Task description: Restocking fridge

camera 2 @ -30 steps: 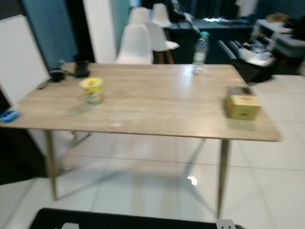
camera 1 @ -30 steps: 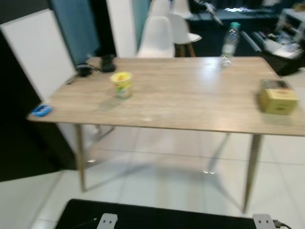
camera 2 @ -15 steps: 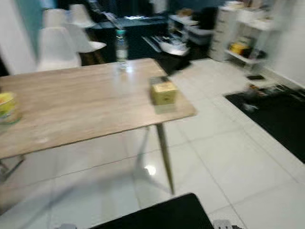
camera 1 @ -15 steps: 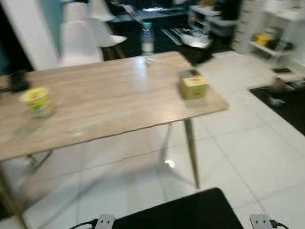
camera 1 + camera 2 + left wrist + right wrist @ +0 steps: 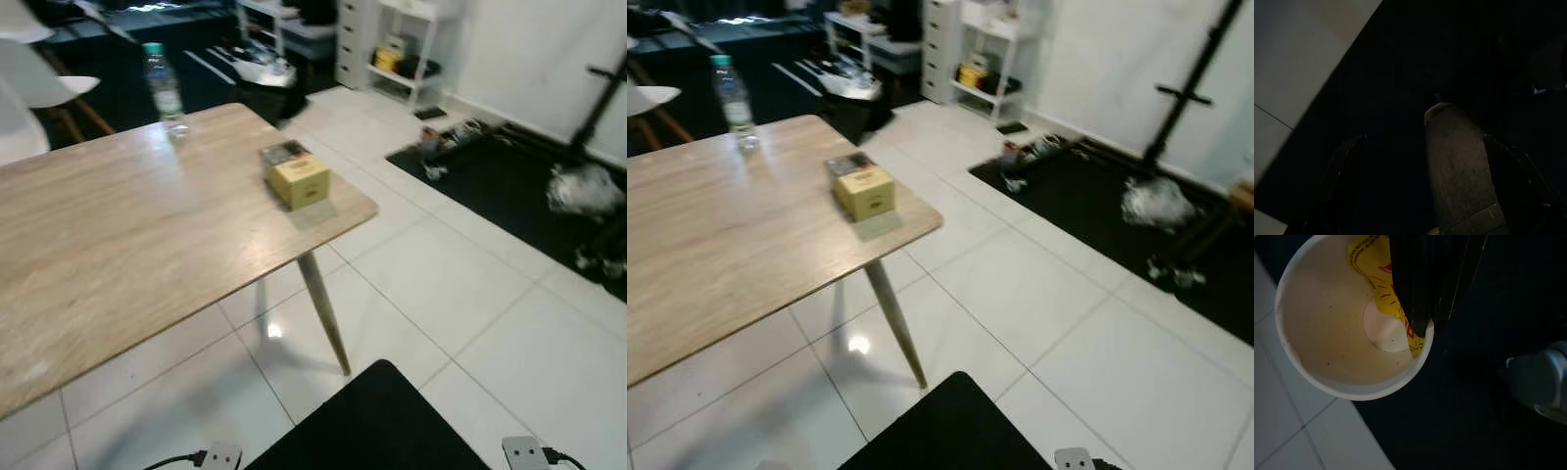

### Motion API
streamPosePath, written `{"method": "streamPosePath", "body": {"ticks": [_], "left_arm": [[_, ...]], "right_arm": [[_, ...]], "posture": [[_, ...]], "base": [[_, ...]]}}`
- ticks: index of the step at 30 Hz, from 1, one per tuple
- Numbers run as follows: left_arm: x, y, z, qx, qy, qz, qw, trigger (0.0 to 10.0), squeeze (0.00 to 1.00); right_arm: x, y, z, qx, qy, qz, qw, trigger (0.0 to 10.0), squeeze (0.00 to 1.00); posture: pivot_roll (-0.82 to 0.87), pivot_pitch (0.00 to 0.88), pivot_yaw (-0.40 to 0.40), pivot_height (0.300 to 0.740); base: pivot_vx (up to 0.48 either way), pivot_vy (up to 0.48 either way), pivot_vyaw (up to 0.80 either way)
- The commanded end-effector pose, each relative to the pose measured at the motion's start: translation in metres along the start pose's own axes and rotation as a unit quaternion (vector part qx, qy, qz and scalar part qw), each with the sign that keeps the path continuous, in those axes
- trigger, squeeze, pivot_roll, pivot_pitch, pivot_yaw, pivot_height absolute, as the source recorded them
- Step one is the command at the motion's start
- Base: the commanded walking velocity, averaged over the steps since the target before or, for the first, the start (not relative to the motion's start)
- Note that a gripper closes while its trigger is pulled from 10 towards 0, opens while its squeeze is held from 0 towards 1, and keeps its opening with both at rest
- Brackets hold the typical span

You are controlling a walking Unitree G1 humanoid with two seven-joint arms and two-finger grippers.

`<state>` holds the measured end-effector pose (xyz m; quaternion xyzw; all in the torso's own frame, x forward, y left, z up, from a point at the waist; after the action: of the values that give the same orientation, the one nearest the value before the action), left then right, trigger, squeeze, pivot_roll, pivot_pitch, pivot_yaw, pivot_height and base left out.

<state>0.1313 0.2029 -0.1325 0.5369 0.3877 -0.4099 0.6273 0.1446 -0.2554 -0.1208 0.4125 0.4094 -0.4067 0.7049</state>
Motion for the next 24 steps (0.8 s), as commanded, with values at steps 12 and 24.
{"method": "streamPosePath", "body": {"ticks": [12,24], "left_arm": [[0.000,0.000,-0.004,0.057,0.015,-0.010,0.998,10.0,0.00],[0.000,0.001,-0.004,0.058,0.013,-0.010,0.998,10.0,0.00]], "right_arm": [[0.000,0.013,-0.007,-0.011,0.005,0.021,1.000,10.0,0.00],[0.000,0.017,-0.008,-0.020,0.008,0.025,0.999,10.0,0.00]], "posture": [[0.05,0.000,-0.007,0.740],[0.04,0.000,-0.006,0.740]], "base": [[0.000,0.000,-0.78],[0.000,0.000,-0.78]]}}
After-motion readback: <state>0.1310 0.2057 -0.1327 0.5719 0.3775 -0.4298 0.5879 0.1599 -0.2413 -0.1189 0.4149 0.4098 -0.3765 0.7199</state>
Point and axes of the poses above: a point about 5 cm out from each wrist's last joint towards the gripper, its own x axis pointing out of the wrist towards the gripper, its own y axis along the axis of the wrist's last joint, z = x × y, the point moved 3 cm from there along x, pointing out of the wrist towards the gripper, and after that the axes turned 15 degrees about -x, right-handed, at the moved point
